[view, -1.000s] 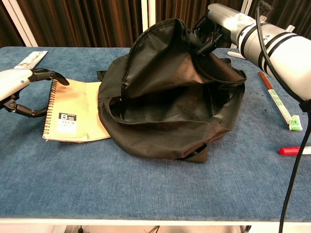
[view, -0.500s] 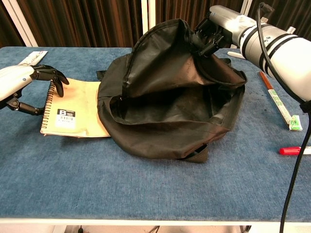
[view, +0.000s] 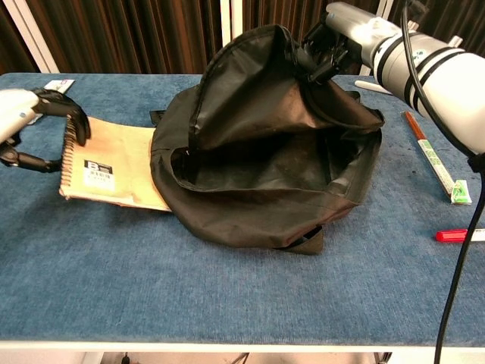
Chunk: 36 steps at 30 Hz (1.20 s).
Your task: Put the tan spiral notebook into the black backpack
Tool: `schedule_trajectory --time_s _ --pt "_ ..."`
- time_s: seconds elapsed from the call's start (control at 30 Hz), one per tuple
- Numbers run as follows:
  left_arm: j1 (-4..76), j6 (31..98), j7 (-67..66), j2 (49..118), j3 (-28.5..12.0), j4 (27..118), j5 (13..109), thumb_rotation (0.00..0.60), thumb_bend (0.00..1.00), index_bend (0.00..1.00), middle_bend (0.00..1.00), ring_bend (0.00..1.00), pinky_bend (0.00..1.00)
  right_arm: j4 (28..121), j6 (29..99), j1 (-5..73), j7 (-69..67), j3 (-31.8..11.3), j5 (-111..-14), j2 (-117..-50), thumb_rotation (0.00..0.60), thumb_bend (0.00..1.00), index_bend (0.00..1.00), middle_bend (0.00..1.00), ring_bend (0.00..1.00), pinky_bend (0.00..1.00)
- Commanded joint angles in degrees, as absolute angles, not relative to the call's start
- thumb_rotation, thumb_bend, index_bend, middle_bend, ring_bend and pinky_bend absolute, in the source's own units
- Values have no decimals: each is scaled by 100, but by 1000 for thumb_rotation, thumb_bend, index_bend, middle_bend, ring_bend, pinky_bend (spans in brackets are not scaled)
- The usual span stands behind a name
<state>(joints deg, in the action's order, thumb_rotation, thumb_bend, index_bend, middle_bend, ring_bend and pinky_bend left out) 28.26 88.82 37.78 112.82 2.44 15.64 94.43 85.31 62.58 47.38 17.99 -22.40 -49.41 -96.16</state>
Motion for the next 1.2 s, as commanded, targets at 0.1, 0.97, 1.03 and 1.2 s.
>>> schedule_trajectory --time_s 0.1,0.97,1.03,1.2 --pt "2586 9898 3432 10916 184 1734 9470 600 452 733 539 409 251 8762 6279 4857 1900 -2471 -4796 -9516 600 539 764 613 425 312" --pt "3873 11485 598 9792 61 4835 11209 600 460 763 736 607 354 9384 6361 5678 1793 -3432 -3499 -9677 600 547 760 607 425 314" --pt "4067 11345 437 9857 15 4921 11341 600 460 763 736 607 353 9370 6338 5707 1703 -3477 -3462 -9686 600 547 760 607 425 314" --pt "4448 10963 201 10106 -148 4926 11431 600 461 761 736 607 353 9398 6232 5730 1428 -3600 -3382 -9657 600 553 760 607 425 314"
